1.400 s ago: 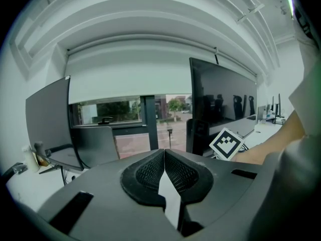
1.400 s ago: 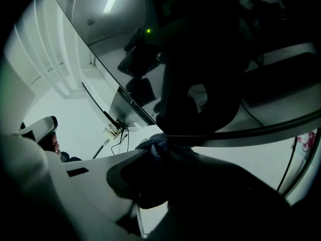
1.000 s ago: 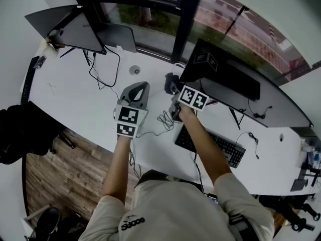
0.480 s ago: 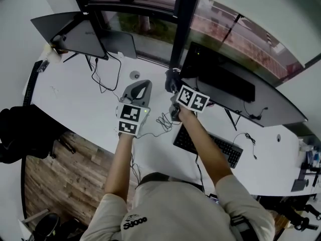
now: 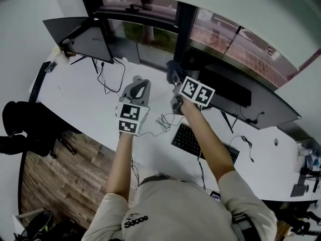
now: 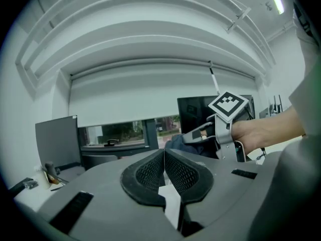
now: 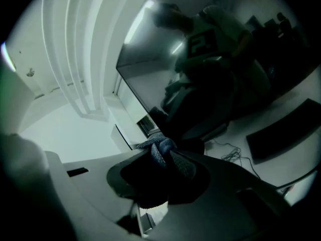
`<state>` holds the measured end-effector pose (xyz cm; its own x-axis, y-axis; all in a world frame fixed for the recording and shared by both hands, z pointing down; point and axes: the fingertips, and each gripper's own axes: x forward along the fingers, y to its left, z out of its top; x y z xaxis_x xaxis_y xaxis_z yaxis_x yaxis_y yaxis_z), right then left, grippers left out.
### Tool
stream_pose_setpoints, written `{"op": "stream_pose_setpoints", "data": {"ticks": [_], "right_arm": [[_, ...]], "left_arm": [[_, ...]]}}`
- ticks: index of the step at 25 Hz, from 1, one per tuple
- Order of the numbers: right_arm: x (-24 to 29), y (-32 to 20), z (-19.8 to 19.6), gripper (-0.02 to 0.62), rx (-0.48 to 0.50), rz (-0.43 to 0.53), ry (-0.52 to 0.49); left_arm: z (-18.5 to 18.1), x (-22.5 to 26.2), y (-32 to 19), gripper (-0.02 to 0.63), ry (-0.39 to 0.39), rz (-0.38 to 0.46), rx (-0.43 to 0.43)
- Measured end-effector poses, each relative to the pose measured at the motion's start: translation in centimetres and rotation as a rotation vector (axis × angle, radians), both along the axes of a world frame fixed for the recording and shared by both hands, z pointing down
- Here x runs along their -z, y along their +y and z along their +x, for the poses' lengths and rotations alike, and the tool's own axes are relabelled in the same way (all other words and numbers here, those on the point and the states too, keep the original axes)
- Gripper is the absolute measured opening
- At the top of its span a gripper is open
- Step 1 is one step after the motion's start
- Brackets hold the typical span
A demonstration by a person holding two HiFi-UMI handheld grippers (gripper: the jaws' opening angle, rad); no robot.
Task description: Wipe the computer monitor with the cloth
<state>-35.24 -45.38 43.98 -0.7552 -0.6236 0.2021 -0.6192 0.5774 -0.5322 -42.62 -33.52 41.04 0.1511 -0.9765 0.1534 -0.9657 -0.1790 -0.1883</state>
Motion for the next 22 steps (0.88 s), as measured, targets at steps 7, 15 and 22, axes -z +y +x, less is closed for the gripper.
{"op": "stream_pose_setpoints", "data": {"ticks": [7,15,22], "right_arm": [[8.2,1.1,0.9,0.077,0.011,0.134,-0.077],[14.9,2.8,2.7,0.077,0.050,0.204,-0.120],[18.5,6.7,6.9,0.078,0.123,0.308,-0.140]], "left_arm": [[2.1,3.4,3.6,0.018,-0.034,0.041,0.027],[5.2,6.8,6.4,0.018,-0.056,0.096,0.039],[8.2,8.3,9.2,0.018,-0.039,0.123,0.046]]}}
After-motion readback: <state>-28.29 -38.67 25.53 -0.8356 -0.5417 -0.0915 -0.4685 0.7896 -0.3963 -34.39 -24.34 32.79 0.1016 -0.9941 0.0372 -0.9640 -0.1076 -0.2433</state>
